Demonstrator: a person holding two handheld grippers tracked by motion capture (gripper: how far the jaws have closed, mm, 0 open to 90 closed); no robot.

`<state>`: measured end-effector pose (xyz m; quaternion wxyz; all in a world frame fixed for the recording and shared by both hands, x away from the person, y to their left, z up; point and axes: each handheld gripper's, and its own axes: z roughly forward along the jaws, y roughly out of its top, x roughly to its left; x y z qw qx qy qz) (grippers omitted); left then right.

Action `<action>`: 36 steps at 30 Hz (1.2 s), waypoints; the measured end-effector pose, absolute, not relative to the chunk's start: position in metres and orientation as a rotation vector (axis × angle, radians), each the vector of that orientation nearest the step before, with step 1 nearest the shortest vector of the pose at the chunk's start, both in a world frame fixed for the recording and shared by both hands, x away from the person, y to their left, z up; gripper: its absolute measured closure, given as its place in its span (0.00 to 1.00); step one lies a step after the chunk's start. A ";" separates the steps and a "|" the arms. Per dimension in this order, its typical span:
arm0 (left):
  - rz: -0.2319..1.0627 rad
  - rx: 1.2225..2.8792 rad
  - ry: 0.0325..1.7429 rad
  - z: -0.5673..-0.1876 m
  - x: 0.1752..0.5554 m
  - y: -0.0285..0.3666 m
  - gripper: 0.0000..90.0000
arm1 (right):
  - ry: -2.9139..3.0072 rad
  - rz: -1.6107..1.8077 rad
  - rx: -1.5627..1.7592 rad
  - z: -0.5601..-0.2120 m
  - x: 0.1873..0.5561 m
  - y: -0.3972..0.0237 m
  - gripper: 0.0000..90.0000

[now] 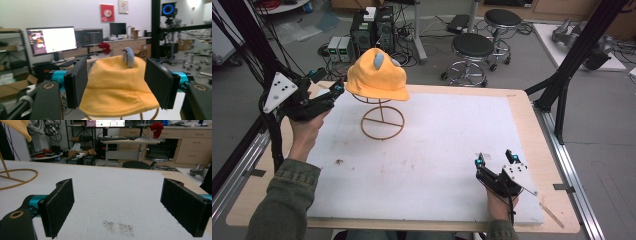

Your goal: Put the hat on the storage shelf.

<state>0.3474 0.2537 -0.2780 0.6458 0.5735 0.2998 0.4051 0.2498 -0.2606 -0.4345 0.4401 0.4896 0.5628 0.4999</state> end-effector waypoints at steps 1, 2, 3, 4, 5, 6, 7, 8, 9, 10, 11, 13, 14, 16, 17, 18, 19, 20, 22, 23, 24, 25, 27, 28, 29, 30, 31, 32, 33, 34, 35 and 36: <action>0.955 1.292 0.697 -0.280 0.344 0.255 0.39 | 1.398 1.242 1.215 -0.434 0.250 -0.261 0.12; 0.977 1.284 0.707 -0.281 0.342 0.256 0.39 | 1.399 1.242 1.214 -0.434 0.250 -0.261 0.12; 1.001 1.272 0.720 -0.283 0.340 0.257 0.39 | 1.398 1.243 1.215 -0.434 0.249 -0.261 0.12; 1.015 1.270 0.733 -0.285 0.338 0.258 0.39 | 1.396 1.247 1.218 -0.434 0.249 -0.260 0.12; 1.026 1.265 0.748 -0.287 0.337 0.260 0.39 | 1.395 1.249 1.218 -0.434 0.249 -0.260 0.12; 1.036 1.260 0.760 -0.289 0.335 0.261 0.39 | 1.397 1.247 1.217 -0.434 0.249 -0.260 0.12; 1.047 1.251 0.774 -0.291 0.333 0.262 0.39 | 1.397 1.245 1.216 -0.434 0.249 -0.260 0.12; 1.052 1.245 0.782 -0.292 0.332 0.263 0.39 | 1.397 1.243 1.214 -0.434 0.249 -0.260 0.12; 1.060 1.236 0.796 -0.294 0.330 0.265 0.39 | 1.396 1.243 1.215 -0.434 0.249 -0.260 0.12; 1.069 1.232 0.808 -0.296 0.328 0.266 0.39 | 1.393 1.244 1.216 -0.434 0.249 -0.261 0.12; 1.074 1.230 0.817 -0.297 0.327 0.267 0.39 | 1.391 1.244 1.221 -0.434 0.248 -0.260 0.12; 1.105 1.219 0.847 -0.302 0.323 0.268 0.37 | 1.392 1.244 1.222 -0.434 0.248 -0.260 0.12; 1.115 1.215 0.859 -0.304 0.321 0.269 0.37 | 1.392 1.244 1.223 -0.434 0.247 -0.260 0.12; 1.130 1.210 0.887 -0.309 0.317 0.272 0.37 | 1.392 1.244 1.224 -0.434 0.246 -0.260 0.12; 1.130 1.208 0.904 -0.312 0.315 0.274 0.36 | 1.392 1.244 1.223 -0.434 0.246 -0.260 0.12; 1.130 1.209 0.914 -0.314 0.313 0.275 0.36 | 1.392 1.244 1.224 -0.434 0.246 -0.260 0.12; 1.131 1.211 0.921 -0.315 0.312 0.276 0.36 | 1.392 1.243 1.225 -0.434 0.246 -0.260 0.12; 1.132 1.209 0.932 -0.318 0.310 0.277 0.35 | 1.391 1.247 1.225 -0.434 0.246 -0.260 0.12; 1.127 1.207 0.947 -0.323 0.307 0.279 0.35 | 1.390 1.245 1.227 -0.434 0.246 -0.260 0.12; 1.122 1.204 0.961 -0.326 0.304 0.280 0.35 | 1.390 1.245 1.227 -0.434 0.246 -0.260 0.12; 1.113 1.196 0.971 -0.329 0.302 0.281 0.34 | 1.389 1.245 1.226 -0.434 0.246 -0.260 0.12; 1.107 1.187 0.977 -0.331 0.300 0.281 0.34 | 1.390 1.244 1.226 -0.434 0.246 -0.260 0.12; 1.108 1.171 0.985 -0.337 0.296 0.282 0.34 | 1.390 1.240 1.225 -0.434 0.246 -0.260 0.12; 1.111 1.172 0.989 -0.340 0.294 0.282 0.34 | 1.391 1.239 1.227 -0.434 0.246 -0.260 0.12; 1.111 1.176 0.992 -0.344 0.293 0.282 0.34 | 1.394 1.237 1.225 -0.434 0.247 -0.260 0.12; 1.114 1.186 0.998 -0.346 0.292 0.283 0.34 | 1.396 1.238 1.230 -0.435 0.247 -0.259 0.12; 1.117 1.189 1.003 -0.349 0.292 0.284 0.34 | 1.396 1.235 1.226 -0.435 0.247 -0.260 0.12; 1.121 1.190 1.011 -0.351 0.291 0.285 0.34 | 1.398 1.233 1.227 -0.435 0.247 -0.260 0.12; 1.125 1.194 1.017 -0.353 0.290 0.286 0.34 | 1.399 1.234 1.228 -0.435 0.247 -0.260 0.12; 1.127 1.190 1.022 -0.355 0.290 0.287 0.34 | 1.398 1.236 1.230 -0.435 0.247 -0.260 0.12; 1.124 1.191 1.032 -0.357 0.289 0.289 0.34 | 1.397 1.237 1.231 -0.435 0.247 -0.260 0.12; 1.125 1.192 1.039 -0.359 0.289 0.290 0.34 | 1.397 1.239 1.231 -0.435 0.247 -0.260 0.12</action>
